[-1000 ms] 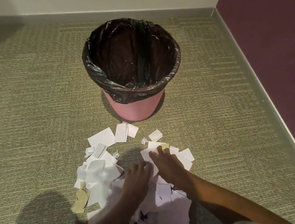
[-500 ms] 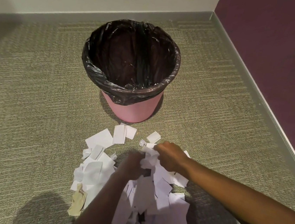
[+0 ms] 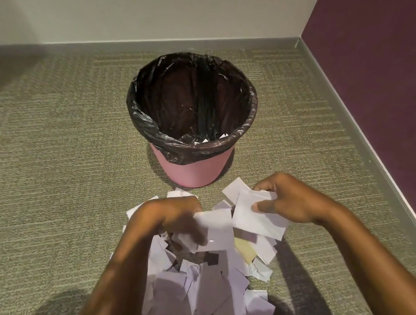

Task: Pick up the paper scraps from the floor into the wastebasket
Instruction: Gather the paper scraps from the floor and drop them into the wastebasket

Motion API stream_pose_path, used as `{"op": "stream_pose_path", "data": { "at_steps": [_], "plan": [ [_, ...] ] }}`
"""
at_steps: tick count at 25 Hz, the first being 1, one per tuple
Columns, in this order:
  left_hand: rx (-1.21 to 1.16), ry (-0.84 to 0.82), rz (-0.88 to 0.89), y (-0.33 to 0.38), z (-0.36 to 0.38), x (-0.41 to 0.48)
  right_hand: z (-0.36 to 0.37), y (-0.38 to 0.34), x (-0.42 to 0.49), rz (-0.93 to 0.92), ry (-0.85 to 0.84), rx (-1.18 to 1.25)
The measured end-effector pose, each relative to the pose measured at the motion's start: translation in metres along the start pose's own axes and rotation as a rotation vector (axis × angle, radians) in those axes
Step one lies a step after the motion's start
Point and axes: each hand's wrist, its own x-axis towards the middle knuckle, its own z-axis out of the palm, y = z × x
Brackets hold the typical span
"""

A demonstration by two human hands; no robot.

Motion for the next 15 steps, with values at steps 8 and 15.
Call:
{"op": "stream_pose_path", "data": {
  "at_steps": [8, 15],
  "plan": [
    [-0.262, 0.812, 0.136, 0.097, -0.118, -0.103, -0.074, -0.091, -0.016, -0.194, 0.173, 0.415],
    [-0.364, 0.696, 0.002, 0.096, -0.146, -0.045, -0.076, -0.110, 0.062, 0.034, 0.264, 0.480]
  ]
}}
